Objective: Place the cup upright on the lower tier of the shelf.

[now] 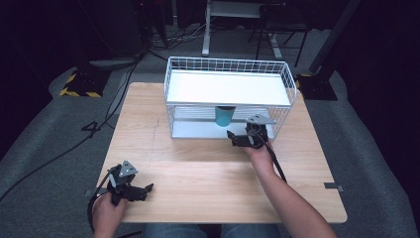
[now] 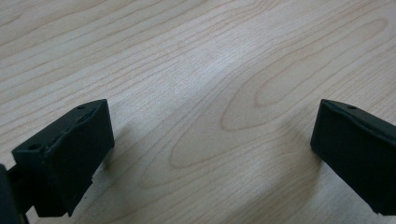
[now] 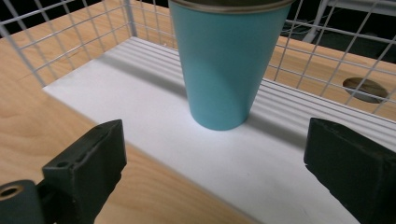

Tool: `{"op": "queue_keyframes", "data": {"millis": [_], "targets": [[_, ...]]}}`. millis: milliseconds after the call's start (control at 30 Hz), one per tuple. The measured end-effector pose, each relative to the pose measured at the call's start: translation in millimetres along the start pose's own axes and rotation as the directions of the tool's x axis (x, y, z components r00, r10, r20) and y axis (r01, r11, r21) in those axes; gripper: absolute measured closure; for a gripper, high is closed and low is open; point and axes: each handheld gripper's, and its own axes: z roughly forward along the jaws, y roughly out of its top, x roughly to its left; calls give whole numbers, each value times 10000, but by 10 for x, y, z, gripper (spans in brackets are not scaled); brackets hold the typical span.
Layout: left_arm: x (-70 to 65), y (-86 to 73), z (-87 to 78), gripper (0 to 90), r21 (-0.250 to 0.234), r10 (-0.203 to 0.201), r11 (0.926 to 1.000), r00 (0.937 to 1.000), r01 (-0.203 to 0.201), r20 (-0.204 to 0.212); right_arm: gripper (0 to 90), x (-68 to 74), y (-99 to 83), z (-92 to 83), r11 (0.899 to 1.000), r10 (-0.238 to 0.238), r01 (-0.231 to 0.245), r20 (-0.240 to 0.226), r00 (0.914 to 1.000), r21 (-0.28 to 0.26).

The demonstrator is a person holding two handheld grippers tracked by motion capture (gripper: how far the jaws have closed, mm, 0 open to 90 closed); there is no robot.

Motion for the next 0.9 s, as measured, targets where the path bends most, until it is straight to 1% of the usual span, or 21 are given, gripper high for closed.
{"op": "queue_keyframes", "data": {"millis": [33, 133, 167, 200, 233, 300, 367, 400, 433, 467, 500, 533, 567, 600, 633, 733, 900], "targets": [[0, 0, 0, 0, 0, 0, 10000, 10000, 0, 2, 64, -7, -7, -96, 9999, -89, 88, -137, 9999, -50], [0, 0, 0, 0, -1, 2, 10000, 10000, -2, 1, 71, -18, -25, -239, 9996, -273, 272, -226, 9994, -64], [0, 0, 0, 0, -3, 1, 10000, 10000, -1, 2, 73, -23, -35, -283, 9996, -262, 259, -290, 9992, -116], [0, 0, 0, 0, -3, 1, 10000, 10000, -1, 2, 73, -23, -35, -283, 9996, -262, 259, -290, 9992, -116], [0, 0, 0, 0, -1, 0, 10000, 10000, 0, 2, 73, -43, -52, -378, 9995, -292, 287, -340, 9990, -153], [0, 0, 0, 0, 0, 4, 10000, 10000, -4, 0, 75, -71, -69, -474, 9994, -255, 246, -386, 9989, -236], [0, 0, 0, 0, -1, 0, 10000, 10000, 0, 1, 77, -101, -83, -562, 9993, -273, 263, -369, 9989, -276], [0, 0, 0, 0, -1, 0, 10000, 10000, 0, 1, 77, -101, -83, -562, 9993, -273, 263, -369, 9989, -276], [0, 0, 0, 0, -2, -1, 10000, 10000, 1, 4, 88, -133, -94, -650, 9991, -322, 312, -350, 9989, -279], [0, 0, 0, 0, -1, -2, 10000, 10000, 2, 3, 92, -153, -100, -693, 9991, -325, 315, -351, 9989, -288], [0, 0, 0, 0, -1, -2, 10000, 10000, 2, 3, 92, -153, -100, -693, 9991, -325, 315, -351, 9989, -288], [0, 0, 0, 0, 1, -1, 10000, 10000, 1, 4, 107, -187, -117, -782, 9992, -314, 306, -345, 9989, -243], [0, 0, 0, 0, 1, -1, 10000, 10000, 1, 4, 107, -187, -117, -782, 9992, -314, 306, -345, 9989, -243], [0, 0, 0, 0, 2, 7, 10000, 10000, -7, -3, 117, -204, -125, -828, 9992, -346, 339, -342, 9988, -208], [1, 0, 0, 0, 1, 9, 10000, 10000, -9, -5, 129, -237, -149, -914, 9989, -422, 414, -360, 9985, -228], [-1, 2, 1, 0, 6, -28, 10000, 10000, 28, 17, 146, -290, -198, -1035, 9986, -489, 479, -504, 9975, -205], [-4, 6, 6, 0, 7, -89, 10000, 10000, 89, 15, 149, -377, -291, -1239, 9988, -479, 477, -433, 9979, -55]]}}
